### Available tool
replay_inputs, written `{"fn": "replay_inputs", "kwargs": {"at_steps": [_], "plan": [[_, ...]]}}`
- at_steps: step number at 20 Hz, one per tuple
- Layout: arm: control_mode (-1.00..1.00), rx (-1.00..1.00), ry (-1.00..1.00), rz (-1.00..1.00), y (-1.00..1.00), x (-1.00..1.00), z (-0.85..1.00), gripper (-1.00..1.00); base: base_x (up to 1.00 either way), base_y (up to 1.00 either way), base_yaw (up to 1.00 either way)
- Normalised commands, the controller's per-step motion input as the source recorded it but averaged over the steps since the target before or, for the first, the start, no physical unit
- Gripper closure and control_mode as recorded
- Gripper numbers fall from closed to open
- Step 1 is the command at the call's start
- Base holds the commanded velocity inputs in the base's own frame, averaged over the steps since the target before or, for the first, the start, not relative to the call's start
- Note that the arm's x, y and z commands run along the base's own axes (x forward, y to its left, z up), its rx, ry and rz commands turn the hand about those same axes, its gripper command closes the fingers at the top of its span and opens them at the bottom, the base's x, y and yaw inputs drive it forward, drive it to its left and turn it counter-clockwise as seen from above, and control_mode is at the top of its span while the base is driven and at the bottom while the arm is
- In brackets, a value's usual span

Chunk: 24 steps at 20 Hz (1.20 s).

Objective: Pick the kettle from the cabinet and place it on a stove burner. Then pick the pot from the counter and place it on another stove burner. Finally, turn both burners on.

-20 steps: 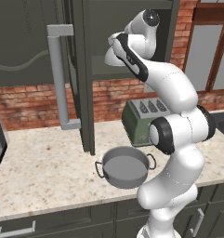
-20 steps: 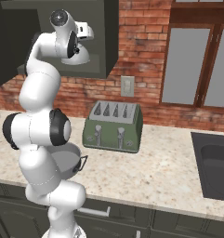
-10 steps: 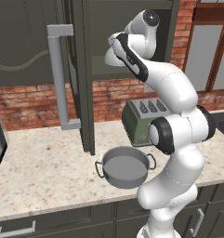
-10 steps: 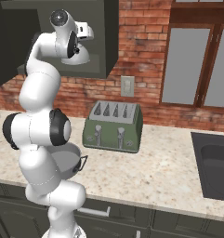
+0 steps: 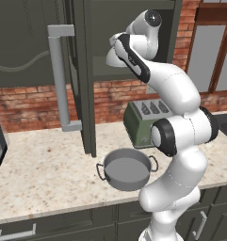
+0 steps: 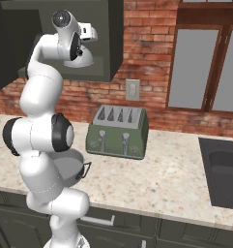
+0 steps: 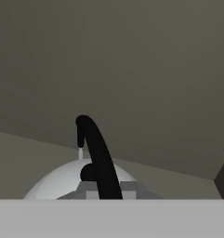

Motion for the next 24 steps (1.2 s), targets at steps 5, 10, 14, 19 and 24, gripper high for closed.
{"fn": "replay_inputs", "kwargs": {"at_steps": [5,10,14,19,24], "plan": [[-1.00,0.00,0.00,0.00,0.00,0.00,0.00,1.00,0.00,0.00,0.00],[-1.00,0.00,-0.02,0.00,0.00,0.00,0.00,1.00,0.00,0.00,0.00],[-1.00,0.00,-0.01,0.00,0.03,0.00,0.00,1.00,0.00,0.00,0.00],[-1.00,0.00,-0.01,0.00,0.04,0.00,0.00,1.00,0.00,0.00,0.00],[-1.00,0.00,-0.01,0.00,0.04,-0.08,-0.03,1.00,0.00,0.00,0.00]]}}
